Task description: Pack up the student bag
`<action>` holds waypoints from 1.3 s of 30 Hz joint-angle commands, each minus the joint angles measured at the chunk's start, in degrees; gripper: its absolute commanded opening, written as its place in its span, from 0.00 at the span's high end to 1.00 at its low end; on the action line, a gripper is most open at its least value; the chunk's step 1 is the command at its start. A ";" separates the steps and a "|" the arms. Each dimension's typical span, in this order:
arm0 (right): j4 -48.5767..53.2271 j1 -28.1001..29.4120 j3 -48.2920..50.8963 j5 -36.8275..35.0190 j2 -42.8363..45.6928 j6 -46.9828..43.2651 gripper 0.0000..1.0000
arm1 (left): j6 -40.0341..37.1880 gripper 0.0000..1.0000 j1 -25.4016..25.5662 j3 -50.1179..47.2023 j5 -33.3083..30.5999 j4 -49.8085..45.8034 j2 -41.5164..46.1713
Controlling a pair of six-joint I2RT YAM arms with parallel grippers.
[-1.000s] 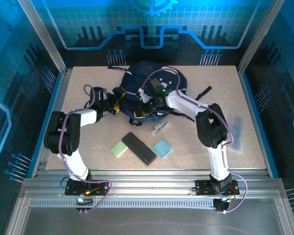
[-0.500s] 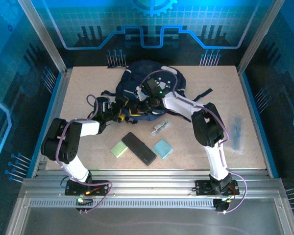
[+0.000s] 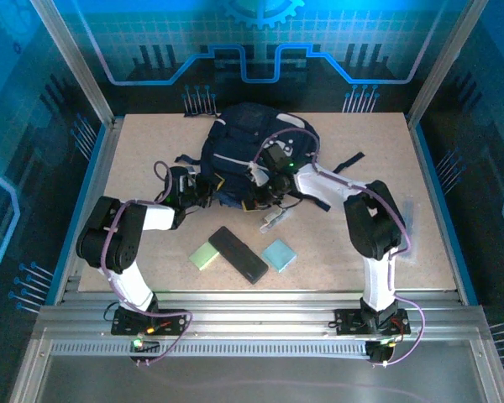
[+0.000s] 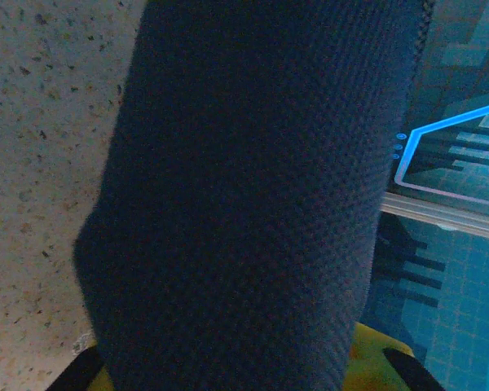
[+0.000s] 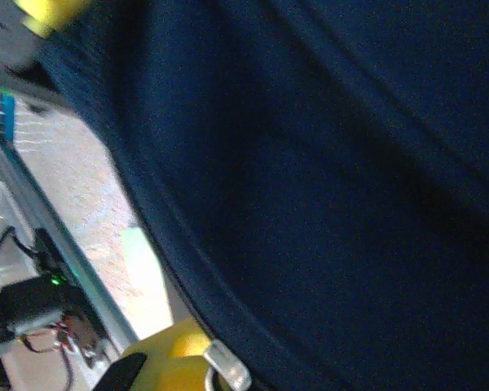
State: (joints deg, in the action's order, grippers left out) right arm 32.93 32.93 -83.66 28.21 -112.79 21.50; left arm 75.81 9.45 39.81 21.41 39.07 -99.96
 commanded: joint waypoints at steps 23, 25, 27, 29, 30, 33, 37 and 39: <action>13.32 -18.70 -3.54 -15.16 1.25 -17.27 1.00 | -14.85 1.00 -14.61 7.39 3.70 -17.62 5.51; 11.52 -18.67 -2.05 -10.59 1.88 -15.60 1.00 | -16.03 0.98 -15.38 9.93 4.04 -19.97 4.72; 6.55 -17.62 0.28 -5.28 2.92 -11.98 1.00 | -15.66 0.98 -14.76 12.00 5.43 -20.93 4.09; -1.49 -15.36 3.03 2.37 3.71 -7.09 1.00 | -15.55 0.77 -13.25 12.80 5.56 -23.20 4.68; -5.69 -14.30 3.58 5.00 3.58 -4.75 1.00 | -15.20 0.51 -12.65 12.29 5.16 -23.83 5.41; -14.10 -9.48 2.69 6.52 2.14 3.41 1.00 | -12.74 0.01 -12.09 7.82 3.35 -23.34 9.27; -21.50 -3.51 -1.65 4.94 -0.73 11.41 1.00 | -8.75 0.01 -11.94 -0.41 -0.89 -22.41 17.53; -21.33 -1.42 -5.41 3.78 -2.69 12.57 1.00 | -6.29 0.01 -11.36 -4.08 -2.80 -22.61 21.68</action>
State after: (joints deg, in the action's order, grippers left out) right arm 20.56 28.38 -83.40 30.44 -113.65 27.68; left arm 65.91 -2.31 39.07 22.57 15.90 -83.85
